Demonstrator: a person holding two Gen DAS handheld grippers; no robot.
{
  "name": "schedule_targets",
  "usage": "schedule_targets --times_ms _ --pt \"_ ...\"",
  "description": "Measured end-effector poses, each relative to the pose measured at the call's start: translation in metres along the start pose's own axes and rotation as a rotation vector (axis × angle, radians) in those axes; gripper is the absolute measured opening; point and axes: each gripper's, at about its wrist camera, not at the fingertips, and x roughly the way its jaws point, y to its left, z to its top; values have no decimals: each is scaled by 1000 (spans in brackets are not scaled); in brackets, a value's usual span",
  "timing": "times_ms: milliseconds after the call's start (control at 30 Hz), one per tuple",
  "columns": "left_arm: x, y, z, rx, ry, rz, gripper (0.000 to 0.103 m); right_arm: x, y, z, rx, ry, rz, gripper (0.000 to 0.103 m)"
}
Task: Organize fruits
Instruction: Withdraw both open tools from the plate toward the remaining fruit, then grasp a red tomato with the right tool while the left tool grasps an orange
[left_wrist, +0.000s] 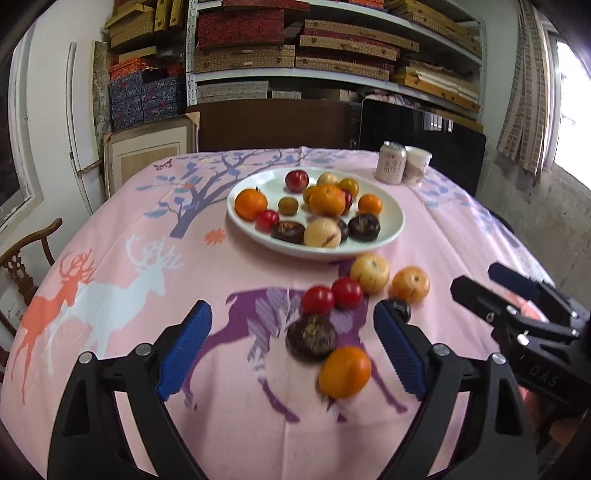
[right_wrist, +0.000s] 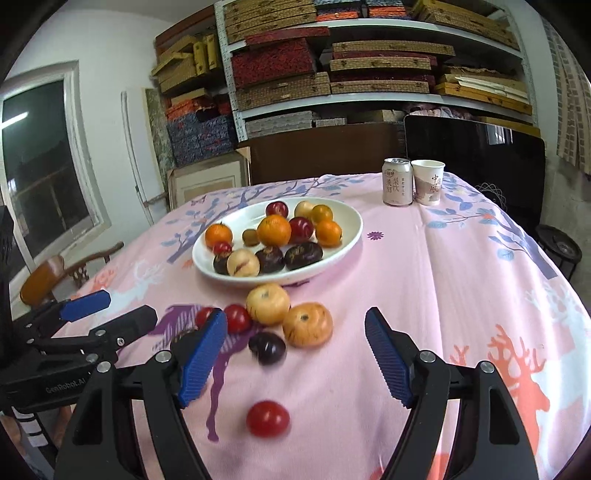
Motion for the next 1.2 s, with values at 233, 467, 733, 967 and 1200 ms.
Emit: schedule_targets --times_ms 233,467,733,967,1200 --pt "-1 11 -6 -41 27 -7 90 -5 -1 -10 5 42 -2 78" --pt "3 11 -5 -37 39 -6 90 3 0 -14 4 104 9 78" --pt "5 11 -4 -38 48 6 90 16 10 -20 -36 197 54 76" --pt "9 16 -3 -59 60 17 91 21 17 -25 -58 243 91 60" --pt "12 16 -4 -54 76 13 91 28 19 -30 -60 315 130 58"
